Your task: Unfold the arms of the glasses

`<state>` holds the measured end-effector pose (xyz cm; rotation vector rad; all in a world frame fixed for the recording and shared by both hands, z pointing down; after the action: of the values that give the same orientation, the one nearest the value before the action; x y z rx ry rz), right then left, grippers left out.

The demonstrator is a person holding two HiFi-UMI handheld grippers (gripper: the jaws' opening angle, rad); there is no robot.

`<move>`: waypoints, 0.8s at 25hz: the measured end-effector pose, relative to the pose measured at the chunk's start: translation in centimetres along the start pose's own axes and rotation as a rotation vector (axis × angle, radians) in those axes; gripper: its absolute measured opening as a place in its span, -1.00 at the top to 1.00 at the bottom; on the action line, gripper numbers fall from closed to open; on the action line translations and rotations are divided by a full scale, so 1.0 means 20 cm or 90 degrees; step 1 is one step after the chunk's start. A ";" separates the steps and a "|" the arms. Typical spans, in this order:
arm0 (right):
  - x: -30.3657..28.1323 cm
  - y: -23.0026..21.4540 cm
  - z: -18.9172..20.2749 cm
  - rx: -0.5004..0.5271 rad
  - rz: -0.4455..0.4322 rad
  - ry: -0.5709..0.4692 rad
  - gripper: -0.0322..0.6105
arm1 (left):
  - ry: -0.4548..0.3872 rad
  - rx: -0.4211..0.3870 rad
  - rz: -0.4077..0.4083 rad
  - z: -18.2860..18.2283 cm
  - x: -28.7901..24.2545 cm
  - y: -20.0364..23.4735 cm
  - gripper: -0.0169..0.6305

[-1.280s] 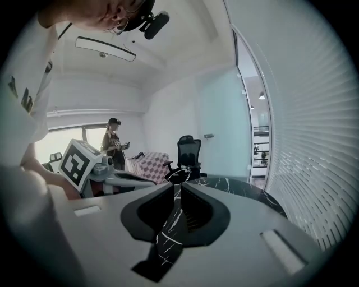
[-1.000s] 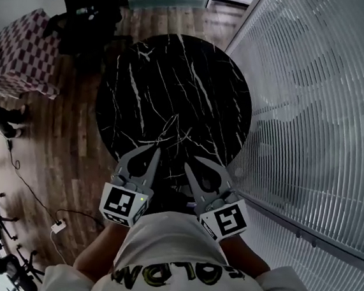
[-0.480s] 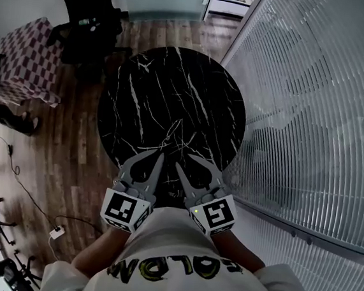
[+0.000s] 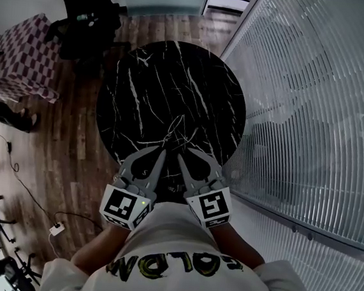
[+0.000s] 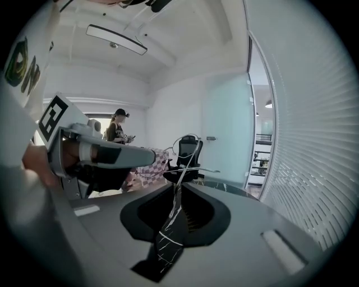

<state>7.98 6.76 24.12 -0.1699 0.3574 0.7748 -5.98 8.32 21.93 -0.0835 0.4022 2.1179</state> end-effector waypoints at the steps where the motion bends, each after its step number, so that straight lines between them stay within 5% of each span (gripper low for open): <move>1: 0.00 0.00 0.00 0.002 0.003 0.001 0.77 | 0.002 -0.001 -0.001 0.00 0.00 0.01 0.93; 20: 0.02 -0.18 0.06 0.062 0.071 0.048 0.87 | 0.057 0.020 0.013 0.07 0.05 0.09 0.93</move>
<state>11.19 4.87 25.17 -0.0881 0.4777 0.8608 -7.95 8.66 23.45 -0.1572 0.4903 2.1325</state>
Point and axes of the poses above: the fingertips, and each gripper's own axes: x backward along the fingers, y to its left, z out of its underside, the point moved 8 cm from there along x, backward along the fingers
